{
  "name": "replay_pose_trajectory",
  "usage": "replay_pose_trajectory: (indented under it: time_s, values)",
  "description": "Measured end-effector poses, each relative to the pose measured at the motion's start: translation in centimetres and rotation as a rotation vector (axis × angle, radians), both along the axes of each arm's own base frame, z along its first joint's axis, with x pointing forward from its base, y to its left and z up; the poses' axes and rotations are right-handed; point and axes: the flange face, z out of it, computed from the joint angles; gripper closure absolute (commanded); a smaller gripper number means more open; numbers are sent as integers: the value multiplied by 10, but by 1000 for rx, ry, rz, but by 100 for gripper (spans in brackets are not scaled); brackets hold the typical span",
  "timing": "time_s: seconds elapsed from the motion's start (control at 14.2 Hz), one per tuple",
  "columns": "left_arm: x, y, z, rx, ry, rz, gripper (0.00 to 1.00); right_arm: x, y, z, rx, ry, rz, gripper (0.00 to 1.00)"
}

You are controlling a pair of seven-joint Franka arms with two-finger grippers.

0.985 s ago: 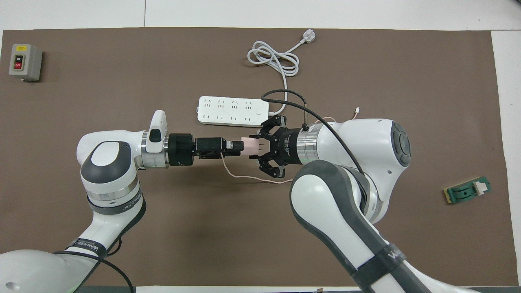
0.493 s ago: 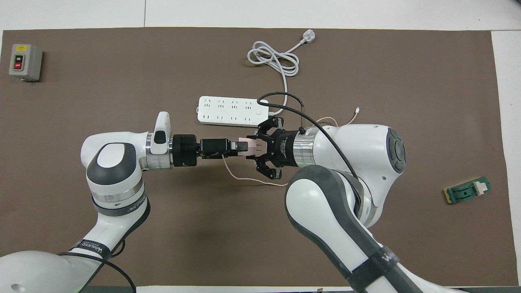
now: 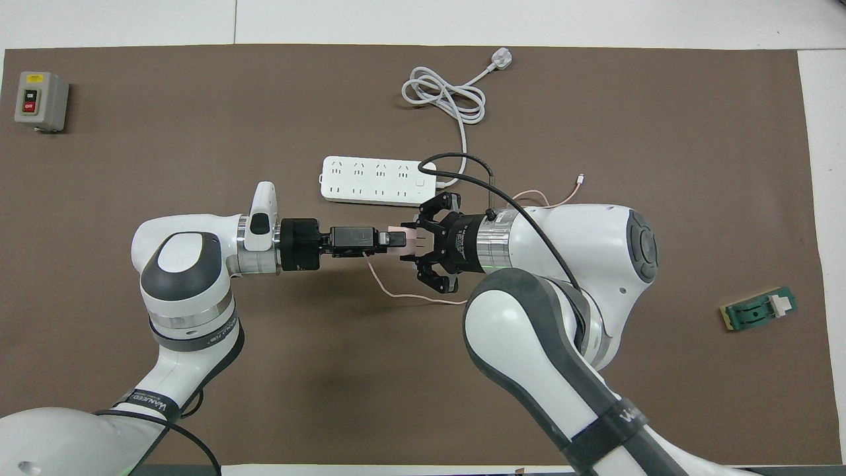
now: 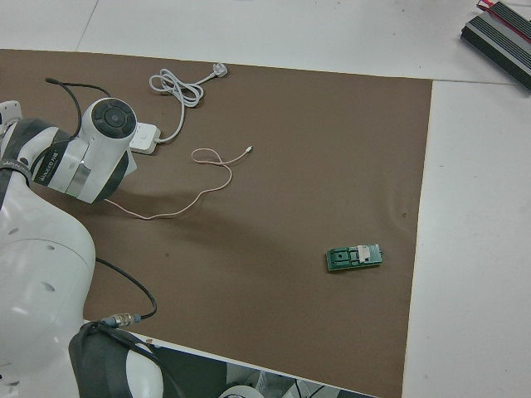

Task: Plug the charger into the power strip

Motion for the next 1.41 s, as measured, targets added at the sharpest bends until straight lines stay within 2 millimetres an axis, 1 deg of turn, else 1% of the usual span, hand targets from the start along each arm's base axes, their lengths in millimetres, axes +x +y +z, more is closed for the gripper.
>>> replay_pose_trajectory:
  time_s: [0.07,0.28,0.42,0.7,0.77,0.92,0.99,1.06,1.13,1.27,1.34,1.41]
  values:
    - [0,0,0,0,-1,1,56,0,0,0,1,0,-1,100]
    - [1,2,-1,4,-3,5,84,0,-1,1,2,-2,-4,100]
    - [0,2,-2,3,-37,-1,100,0,-1,0,3,0,-5,100]
    - [0,2,-1,4,-59,-3,100,0,-1,1,3,-2,-6,100]
    - [1,3,1,12,-68,5,100,1,0,1,4,-8,-12,98]
    - [1,5,17,65,-94,24,100,2,2,6,20,-16,-25,33]
    - [1,8,30,117,-83,21,100,1,7,8,29,-15,-23,4]
    - [4,19,46,199,-65,37,100,0,9,8,29,-18,-21,0]
    - [11,37,66,284,-51,71,100,-1,7,5,24,-19,-17,0]
    - [27,77,115,462,-22,125,100,-2,3,-1,14,-27,-1,0]
    - [31,89,141,557,-21,137,100,-1,2,-2,12,-29,2,0]
    - [32,92,166,648,-14,135,100,-1,1,-3,11,-31,7,0]
